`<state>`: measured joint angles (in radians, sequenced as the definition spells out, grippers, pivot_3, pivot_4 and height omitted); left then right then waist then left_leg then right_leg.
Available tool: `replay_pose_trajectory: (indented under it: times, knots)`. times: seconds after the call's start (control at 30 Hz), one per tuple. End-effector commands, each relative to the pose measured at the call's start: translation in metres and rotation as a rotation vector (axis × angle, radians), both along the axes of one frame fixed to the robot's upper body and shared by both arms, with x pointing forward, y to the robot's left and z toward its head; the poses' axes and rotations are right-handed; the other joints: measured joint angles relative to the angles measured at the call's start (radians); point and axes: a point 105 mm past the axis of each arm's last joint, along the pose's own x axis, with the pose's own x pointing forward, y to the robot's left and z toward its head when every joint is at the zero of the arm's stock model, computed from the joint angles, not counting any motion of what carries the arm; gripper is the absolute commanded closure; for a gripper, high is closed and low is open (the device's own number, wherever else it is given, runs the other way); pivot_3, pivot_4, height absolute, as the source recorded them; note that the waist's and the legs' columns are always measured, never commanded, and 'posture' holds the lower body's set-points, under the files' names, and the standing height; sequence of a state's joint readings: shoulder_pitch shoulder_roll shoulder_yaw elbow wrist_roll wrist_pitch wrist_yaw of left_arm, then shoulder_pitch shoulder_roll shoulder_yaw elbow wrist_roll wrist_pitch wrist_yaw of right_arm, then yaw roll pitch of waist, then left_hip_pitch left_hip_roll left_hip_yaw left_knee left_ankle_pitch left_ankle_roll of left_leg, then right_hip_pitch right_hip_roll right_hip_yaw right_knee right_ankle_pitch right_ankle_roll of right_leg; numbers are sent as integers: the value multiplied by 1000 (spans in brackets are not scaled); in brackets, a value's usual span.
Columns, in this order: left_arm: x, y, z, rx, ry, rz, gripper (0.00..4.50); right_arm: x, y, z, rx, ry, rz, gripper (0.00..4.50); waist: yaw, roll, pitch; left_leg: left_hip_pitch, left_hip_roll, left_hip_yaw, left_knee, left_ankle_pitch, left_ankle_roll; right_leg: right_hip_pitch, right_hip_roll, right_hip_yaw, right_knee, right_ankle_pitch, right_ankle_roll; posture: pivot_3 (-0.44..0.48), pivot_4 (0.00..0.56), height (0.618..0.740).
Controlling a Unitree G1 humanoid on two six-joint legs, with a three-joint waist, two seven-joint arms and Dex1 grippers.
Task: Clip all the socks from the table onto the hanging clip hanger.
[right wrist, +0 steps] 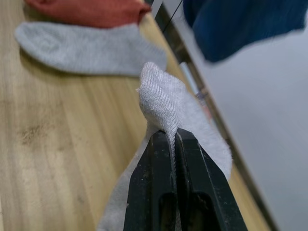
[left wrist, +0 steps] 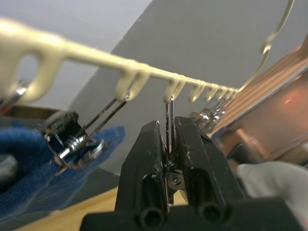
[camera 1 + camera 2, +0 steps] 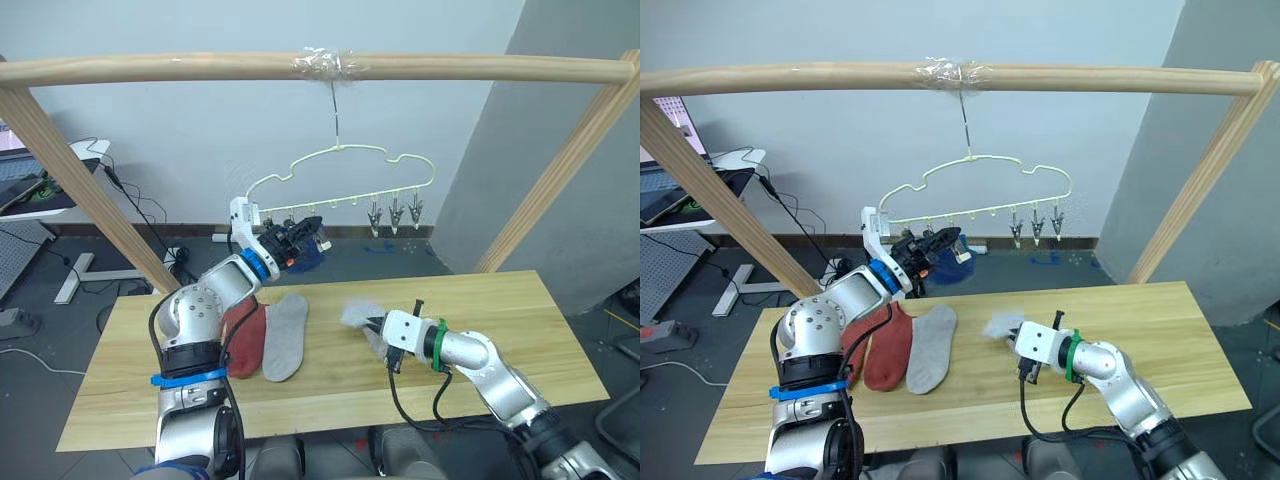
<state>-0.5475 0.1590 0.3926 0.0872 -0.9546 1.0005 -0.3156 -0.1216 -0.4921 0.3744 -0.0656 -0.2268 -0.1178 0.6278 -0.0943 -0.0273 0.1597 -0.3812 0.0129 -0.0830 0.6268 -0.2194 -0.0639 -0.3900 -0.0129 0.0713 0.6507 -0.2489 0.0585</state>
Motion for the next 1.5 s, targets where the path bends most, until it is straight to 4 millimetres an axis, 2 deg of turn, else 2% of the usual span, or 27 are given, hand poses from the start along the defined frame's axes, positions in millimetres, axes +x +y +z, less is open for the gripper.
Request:
replay_pose_trajectory:
  times: [0.03, 0.13, 0.33, 0.77, 1.23, 1.5]
  knots:
    - [0, 6, 6, -49, 25, 1, 4400, -1, 4, 41, 45, -218, 23, 4455, -1, 0, 0, -1, 0, 0, 0, 0, 0, 0, 0, 0, -2, 0, 0, -86, 141, 740]
    - [0, 5, 5, -111, 70, -14, 4400, -4, 5, 64, 78, -392, 40, 4455, 1, 0, 1, -1, 0, 0, 0, 0, -1, 1, 0, 0, -3, 0, 0, -92, 141, 740]
    - [0, 2, 8, -212, 121, -30, 4400, -15, 15, 87, 162, -552, 102, 4455, 2, -1, 1, -1, 0, 0, -1, -1, -1, 1, 0, 0, -4, 0, 0, -95, 139, 740]
    - [-4, 3, 10, -249, 148, -44, 4400, -12, 26, 112, 258, -642, 131, 4455, 6, -4, 3, -1, 0, 0, -1, -1, -1, 1, 0, 0, -4, 0, 0, -90, 133, 740]
    - [-4, 5, 17, -294, 137, -36, 4400, -2, 26, 106, 269, -625, 114, 4455, 7, -4, 3, -1, 0, 0, -2, -1, -1, 1, -1, 0, -4, 0, 0, -76, 130, 740]
    - [-6, 2, 18, -293, 133, -52, 4400, 1, 31, 112, 301, -639, 108, 4455, 7, -4, 3, -1, 0, 0, -2, -1, -1, 1, -1, 0, -5, 0, 0, -74, 133, 740]
